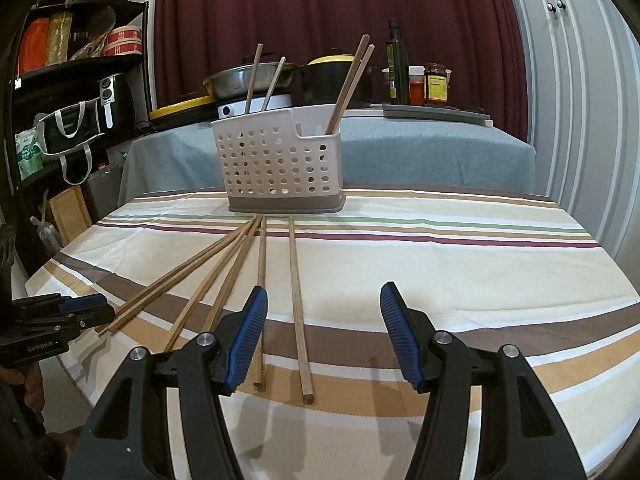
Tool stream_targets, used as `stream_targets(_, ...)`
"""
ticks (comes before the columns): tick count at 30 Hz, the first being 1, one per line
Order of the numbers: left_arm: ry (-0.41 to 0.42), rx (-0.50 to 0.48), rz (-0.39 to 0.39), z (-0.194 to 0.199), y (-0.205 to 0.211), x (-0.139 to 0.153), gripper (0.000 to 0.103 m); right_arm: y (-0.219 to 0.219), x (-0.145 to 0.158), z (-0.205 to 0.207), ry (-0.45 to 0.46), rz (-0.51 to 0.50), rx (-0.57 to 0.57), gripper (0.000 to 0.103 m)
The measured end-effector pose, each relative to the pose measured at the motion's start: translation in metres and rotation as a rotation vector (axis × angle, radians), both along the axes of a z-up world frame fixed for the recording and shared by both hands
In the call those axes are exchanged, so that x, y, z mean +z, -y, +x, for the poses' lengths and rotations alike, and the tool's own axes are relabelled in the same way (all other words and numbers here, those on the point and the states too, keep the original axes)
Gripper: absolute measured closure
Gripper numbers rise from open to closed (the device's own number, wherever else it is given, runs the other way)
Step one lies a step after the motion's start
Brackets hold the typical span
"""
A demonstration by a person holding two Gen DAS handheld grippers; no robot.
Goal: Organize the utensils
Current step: 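Move the left tool back toward the chopsticks while the right tool returns too, then close the left tool on a chopstick while the right tool grasps another chopstick, then lift the left tool's chopstick over the holder while the right tool carries its chopstick there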
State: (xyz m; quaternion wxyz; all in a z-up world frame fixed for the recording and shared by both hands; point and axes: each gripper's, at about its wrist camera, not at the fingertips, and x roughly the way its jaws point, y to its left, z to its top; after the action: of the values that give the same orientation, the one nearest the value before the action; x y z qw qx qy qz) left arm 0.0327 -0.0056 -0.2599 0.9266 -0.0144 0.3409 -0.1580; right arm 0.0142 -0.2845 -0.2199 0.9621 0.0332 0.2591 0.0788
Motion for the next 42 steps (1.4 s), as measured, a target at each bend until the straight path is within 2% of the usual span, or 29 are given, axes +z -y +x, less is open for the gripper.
stream_targets(3, -0.004, 0.002, 0.016, 0.0, 0.0, -0.003, 0.077, -0.001, 0.0, 0.0, -0.001, -0.001, 0.004, 0.045)
stream_targets(11, 0.025, 0.001, 0.047, 0.001, 0.007, -0.006, 0.082, -0.002, -0.007, -0.003, -0.016, -0.003, 0.014, 0.047)
stream_targets(16, 0.03, 0.019, 0.04, 0.003, 0.001, -0.007, 0.092, -0.001, -0.016, -0.006, -0.036, -0.007, 0.023, 0.056)
stream_targets(23, 0.041, 0.015, 0.051, 0.002, 0.002, -0.007, 0.096, -0.004, -0.031, -0.008, -0.057, -0.012, 0.055, 0.072)
stream_targets(28, 0.043, 0.015, 0.054, 0.002, 0.002, -0.007, 0.096, -0.007, -0.035, -0.012, -0.048, -0.014, 0.075, 0.091)
stream_targets(30, 0.046, 0.011, 0.054, 0.002, 0.002, -0.006, 0.096, -0.007, -0.034, -0.012, -0.048, -0.01, 0.079, 0.095)
stream_targets(35, 0.062, -0.003, 0.059, 0.0, 0.004, -0.004, 0.096, -0.005, -0.031, -0.015, -0.048, 0.001, 0.073, 0.096)
stream_targets(42, 0.116, -0.017, 0.069, -0.009, 0.006, 0.011, 0.096, -0.002, -0.011, -0.022, -0.004, -0.016, 0.053, 0.096)
